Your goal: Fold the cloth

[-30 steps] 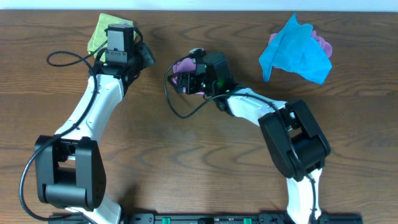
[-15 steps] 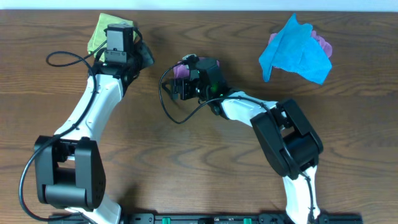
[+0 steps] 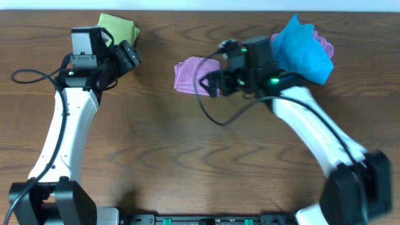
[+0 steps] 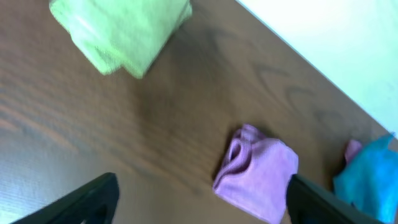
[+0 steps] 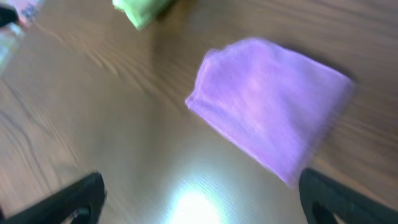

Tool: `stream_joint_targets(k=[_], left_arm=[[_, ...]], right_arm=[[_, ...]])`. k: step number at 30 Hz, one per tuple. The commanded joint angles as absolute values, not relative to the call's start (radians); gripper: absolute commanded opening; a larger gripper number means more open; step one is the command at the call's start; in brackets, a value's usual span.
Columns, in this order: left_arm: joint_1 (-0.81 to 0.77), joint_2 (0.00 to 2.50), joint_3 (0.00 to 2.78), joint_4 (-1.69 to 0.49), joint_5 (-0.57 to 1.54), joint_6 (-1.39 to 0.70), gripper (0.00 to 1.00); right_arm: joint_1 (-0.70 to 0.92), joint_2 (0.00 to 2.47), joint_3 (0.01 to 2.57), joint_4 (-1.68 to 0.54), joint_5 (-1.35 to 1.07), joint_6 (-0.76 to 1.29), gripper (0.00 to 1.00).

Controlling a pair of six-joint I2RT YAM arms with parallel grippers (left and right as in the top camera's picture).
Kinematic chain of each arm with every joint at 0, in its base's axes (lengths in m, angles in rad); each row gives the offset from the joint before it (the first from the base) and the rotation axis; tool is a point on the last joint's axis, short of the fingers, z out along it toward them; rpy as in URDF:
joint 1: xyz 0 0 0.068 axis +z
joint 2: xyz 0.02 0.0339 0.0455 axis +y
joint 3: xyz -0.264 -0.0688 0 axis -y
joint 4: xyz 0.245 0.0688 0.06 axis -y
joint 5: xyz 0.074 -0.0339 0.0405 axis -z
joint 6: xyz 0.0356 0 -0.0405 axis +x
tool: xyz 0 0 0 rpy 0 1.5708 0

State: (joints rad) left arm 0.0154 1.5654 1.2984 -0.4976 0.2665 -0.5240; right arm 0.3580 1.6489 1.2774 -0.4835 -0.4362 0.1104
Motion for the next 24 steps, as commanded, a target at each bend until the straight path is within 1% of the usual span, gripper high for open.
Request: stream_joint_targets(k=[1, 4, 10, 15, 18, 24], left_arm=[[0.030, 1.555, 1.304, -0.536, 0.373, -0.543, 0.91], [0.033, 1.555, 1.304, -0.557, 0.417, -0.551, 0.93], [0.032, 1.555, 1.304, -0.600, 0.478, -0.565, 0.97], [0.032, 1.556, 1.288, -0.644, 0.517, -0.565, 0.98], [0.032, 1.557, 1.261, -0.654, 0.534, -0.574, 0.98], [0.032, 1.557, 1.156, -0.610, 0.597, -0.612, 0.98]], right_arm=[[0.305, 1.539, 1.259, -0.603, -0.395, -0.081, 0.99], [0.254, 1.414, 1.185, -0.659, -0.392, -0.108, 0.99], [0.142, 1.062, 0.895, -0.647, -0.389, -0.101, 0.99], [0.055, 0.718, 0.659, -0.656, -0.389, -0.007, 0.99], [0.028, 0.512, 0.543, -0.717, -0.389, 0.062, 0.99], [0.023, 0.237, 0.444, -0.825, -0.369, 0.166, 0.99]])
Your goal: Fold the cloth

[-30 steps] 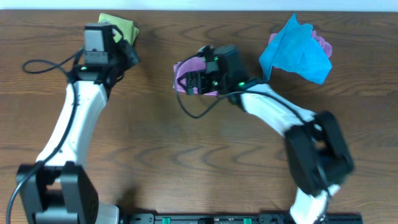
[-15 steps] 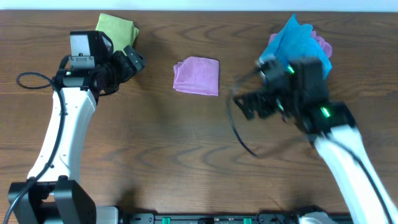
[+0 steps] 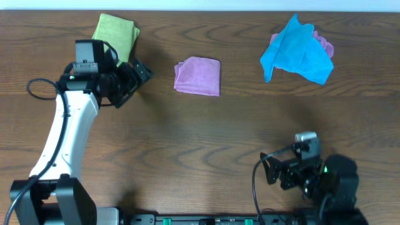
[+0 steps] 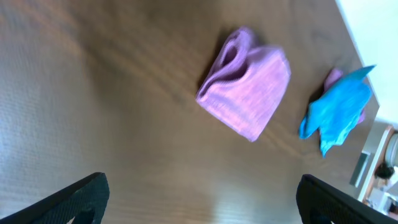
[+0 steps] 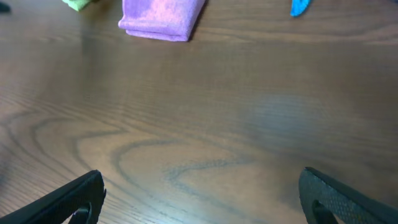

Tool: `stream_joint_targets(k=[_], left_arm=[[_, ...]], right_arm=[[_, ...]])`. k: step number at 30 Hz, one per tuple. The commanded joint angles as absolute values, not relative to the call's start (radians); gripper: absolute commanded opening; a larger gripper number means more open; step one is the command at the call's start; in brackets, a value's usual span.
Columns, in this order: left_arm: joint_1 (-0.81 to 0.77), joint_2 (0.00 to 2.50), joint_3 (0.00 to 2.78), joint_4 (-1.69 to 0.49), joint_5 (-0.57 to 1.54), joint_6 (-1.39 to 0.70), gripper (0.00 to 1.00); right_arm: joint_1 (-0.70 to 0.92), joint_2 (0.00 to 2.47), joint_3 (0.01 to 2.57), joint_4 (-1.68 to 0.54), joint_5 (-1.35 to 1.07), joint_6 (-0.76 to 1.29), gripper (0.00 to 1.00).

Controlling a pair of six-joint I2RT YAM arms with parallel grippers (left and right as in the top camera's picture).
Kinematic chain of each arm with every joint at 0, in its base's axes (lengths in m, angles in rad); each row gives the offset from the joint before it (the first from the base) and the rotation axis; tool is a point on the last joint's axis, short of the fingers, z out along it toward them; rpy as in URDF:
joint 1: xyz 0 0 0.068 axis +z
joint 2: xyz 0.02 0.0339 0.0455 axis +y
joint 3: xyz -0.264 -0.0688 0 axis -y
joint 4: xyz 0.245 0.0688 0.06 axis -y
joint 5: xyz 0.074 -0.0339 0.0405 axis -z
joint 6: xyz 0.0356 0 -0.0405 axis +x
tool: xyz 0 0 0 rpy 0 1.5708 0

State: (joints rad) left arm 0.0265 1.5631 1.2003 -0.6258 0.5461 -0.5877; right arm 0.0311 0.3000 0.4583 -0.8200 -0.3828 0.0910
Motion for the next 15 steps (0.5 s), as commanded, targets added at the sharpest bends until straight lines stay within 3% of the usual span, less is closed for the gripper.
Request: stream_joint_targets(k=[1, 7, 15], left_arm=[[0.032, 1.557, 1.129, -0.583, 0.616, -0.623, 0.98], [0.023, 1.558, 0.978, -0.397, 0.649, -0.715, 0.97], [-0.069, 1.668, 0.798, 0.033, 0.645, -0.915, 0.97]], right_arm=[[0.023, 0.208, 0.442, -0.828, -0.369, 0.172, 0.99], [0.024, 0.182, 0.442, -0.828, -0.374, 0.172, 0.99], [0.024, 0.182, 0.442, -0.828, -0.373, 0.171, 0.99]])
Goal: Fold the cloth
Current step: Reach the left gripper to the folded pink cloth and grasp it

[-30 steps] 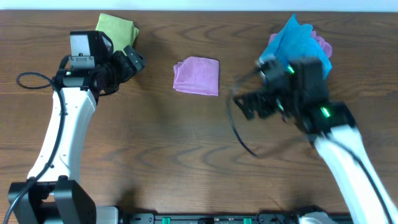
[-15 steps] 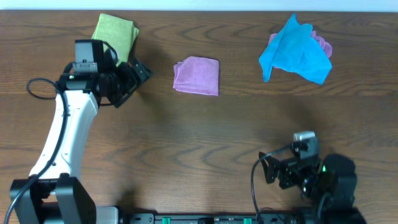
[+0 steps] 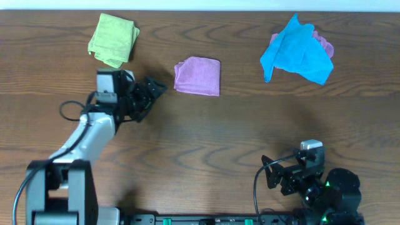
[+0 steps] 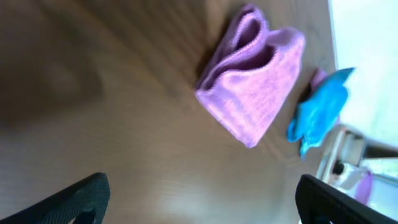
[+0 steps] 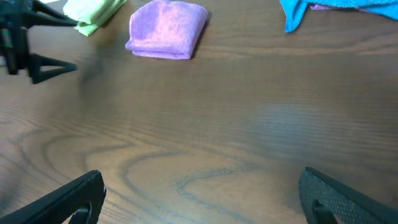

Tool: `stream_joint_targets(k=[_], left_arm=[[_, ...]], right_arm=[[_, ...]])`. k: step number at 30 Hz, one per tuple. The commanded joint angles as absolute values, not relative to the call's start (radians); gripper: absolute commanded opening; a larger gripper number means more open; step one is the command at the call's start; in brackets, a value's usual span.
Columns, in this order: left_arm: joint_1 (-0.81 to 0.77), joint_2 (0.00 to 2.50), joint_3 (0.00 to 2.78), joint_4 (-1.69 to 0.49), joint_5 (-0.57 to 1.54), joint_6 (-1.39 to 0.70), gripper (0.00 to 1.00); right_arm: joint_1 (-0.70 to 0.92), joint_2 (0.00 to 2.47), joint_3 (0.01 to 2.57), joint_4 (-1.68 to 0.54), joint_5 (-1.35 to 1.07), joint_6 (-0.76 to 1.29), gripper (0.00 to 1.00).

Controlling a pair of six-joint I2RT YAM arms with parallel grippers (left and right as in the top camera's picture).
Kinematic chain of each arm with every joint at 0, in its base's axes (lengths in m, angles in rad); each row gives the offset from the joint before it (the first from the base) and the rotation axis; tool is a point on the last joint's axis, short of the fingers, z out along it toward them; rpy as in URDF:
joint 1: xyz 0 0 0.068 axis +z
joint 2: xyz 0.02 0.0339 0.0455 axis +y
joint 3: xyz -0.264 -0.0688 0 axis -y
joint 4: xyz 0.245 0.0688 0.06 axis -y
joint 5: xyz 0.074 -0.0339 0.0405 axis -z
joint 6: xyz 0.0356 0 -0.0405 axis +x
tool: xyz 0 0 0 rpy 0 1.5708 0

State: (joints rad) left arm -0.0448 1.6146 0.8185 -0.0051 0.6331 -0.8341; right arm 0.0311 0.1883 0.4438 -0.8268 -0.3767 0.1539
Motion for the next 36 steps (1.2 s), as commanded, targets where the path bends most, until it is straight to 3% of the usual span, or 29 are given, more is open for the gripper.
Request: stream_joint_targets(k=[1, 8, 17, 19, 30, 33, 36], left_arm=[[-0.083, 1.700, 0.798, 0.072, 0.644, -0.927, 0.97], [-0.157, 1.879, 0.799, 0.354, 0.644, -1.058, 1.00], [-0.236, 2.038, 0.800, 0.560, 0.561, -1.179, 1.00], [-0.250, 2.062, 0.800, 0.580, 0.525, -1.193, 0.93], [-0.282, 2.201, 0.829, 0.691, 0.428, -1.192, 0.85], [-0.282, 2.231, 0.840, 0.695, 0.411, -1.173, 0.75], [-0.282, 2.262, 0.861, 0.712, 0.418, -1.117, 0.76]], right_arm=[[0.024, 0.182, 0.442, -0.828, -0.373, 0.171, 0.99], [0.024, 0.182, 0.442, -0.828, -0.373, 0.171, 0.99], [0.024, 0.182, 0.442, -0.828, -0.373, 0.171, 0.99], [0.024, 0.182, 0.442, -0.828, -0.373, 0.171, 0.99], [0.024, 0.182, 0.442, -0.828, -0.373, 0.171, 0.99], [0.024, 0.182, 0.442, -0.828, -0.373, 0.171, 0.99], [0.024, 0.182, 0.442, -0.828, -0.373, 0.171, 0.99]])
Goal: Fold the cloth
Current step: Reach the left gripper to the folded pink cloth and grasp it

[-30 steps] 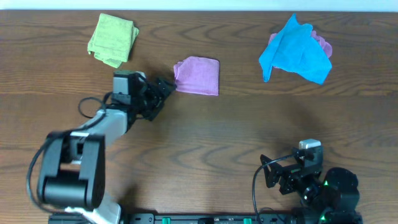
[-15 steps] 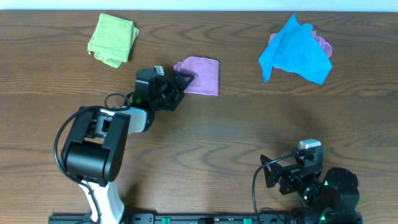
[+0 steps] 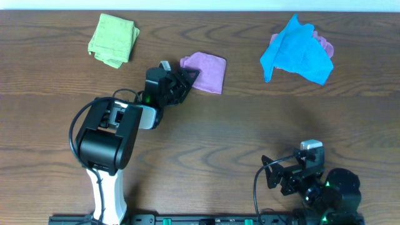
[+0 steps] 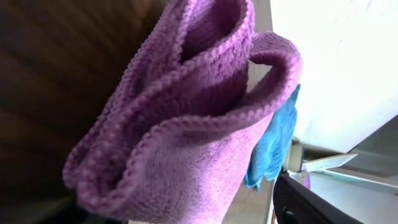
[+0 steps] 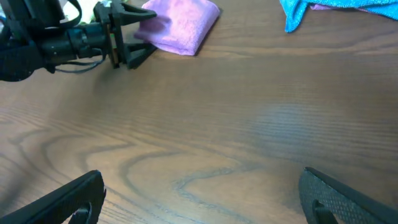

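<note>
A purple cloth (image 3: 208,72), folded into a small pad, lies at the back middle of the table. In the left wrist view the purple cloth's (image 4: 186,112) layered edge fills the frame. My left gripper (image 3: 190,81) stands open at the pad's left edge, its fingers spread on either side of that edge. Only one of the left gripper's fingers (image 4: 308,202) shows in its own view. My right gripper (image 5: 202,205) rests open over bare wood at the front right, far from the cloth.
A folded green cloth (image 3: 114,39) lies at the back left. A crumpled blue cloth (image 3: 299,50) sits at the back right on top of a pink one (image 3: 323,42). The left arm's base (image 3: 109,134) stands in the middle left.
My left gripper was a short way to the left of the purple cloth and is now against its left edge. The cloth sits slightly further right and turned. The right arm has not moved.
First my right gripper hung over the purple cloth and my left was by the green one. Then the right arm was back at the front right, where it has stayed. The left gripper stood nearer the purple cloth at each moment and now touches it.
</note>
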Tool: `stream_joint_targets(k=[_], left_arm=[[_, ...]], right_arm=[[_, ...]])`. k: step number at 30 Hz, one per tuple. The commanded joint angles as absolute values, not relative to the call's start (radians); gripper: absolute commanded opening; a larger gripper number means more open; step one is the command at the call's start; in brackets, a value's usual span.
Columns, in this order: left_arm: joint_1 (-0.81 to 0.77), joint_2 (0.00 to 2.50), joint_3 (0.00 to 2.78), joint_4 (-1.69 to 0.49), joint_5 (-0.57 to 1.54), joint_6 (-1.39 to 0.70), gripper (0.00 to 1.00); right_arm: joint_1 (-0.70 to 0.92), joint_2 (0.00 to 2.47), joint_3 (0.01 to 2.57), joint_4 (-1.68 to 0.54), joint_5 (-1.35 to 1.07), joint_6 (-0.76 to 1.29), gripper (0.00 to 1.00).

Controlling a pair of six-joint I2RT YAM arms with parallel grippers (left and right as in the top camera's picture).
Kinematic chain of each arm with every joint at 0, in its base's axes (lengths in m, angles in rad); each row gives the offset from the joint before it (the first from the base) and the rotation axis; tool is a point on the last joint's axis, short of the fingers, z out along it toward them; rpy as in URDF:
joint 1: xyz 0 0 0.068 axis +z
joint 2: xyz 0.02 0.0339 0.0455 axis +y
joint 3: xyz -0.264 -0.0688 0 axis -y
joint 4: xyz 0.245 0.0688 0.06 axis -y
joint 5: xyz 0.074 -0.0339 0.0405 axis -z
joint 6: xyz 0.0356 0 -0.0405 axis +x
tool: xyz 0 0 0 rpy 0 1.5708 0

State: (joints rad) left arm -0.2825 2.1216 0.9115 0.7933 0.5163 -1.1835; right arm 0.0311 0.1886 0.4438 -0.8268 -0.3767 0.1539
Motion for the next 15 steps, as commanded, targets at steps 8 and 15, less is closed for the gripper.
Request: stream_joint_targets(k=[8, 15], left_arm=[[-0.282, 2.336, 0.952, 0.711, 0.444, -0.980, 0.72], [-0.282, 2.401, 1.042, 0.700, 0.483, -0.883, 0.06]], right_arm=[[0.024, 0.182, 0.442, -0.828, -0.373, 0.171, 0.99], [0.024, 0.182, 0.442, -0.828, -0.373, 0.171, 0.99]])
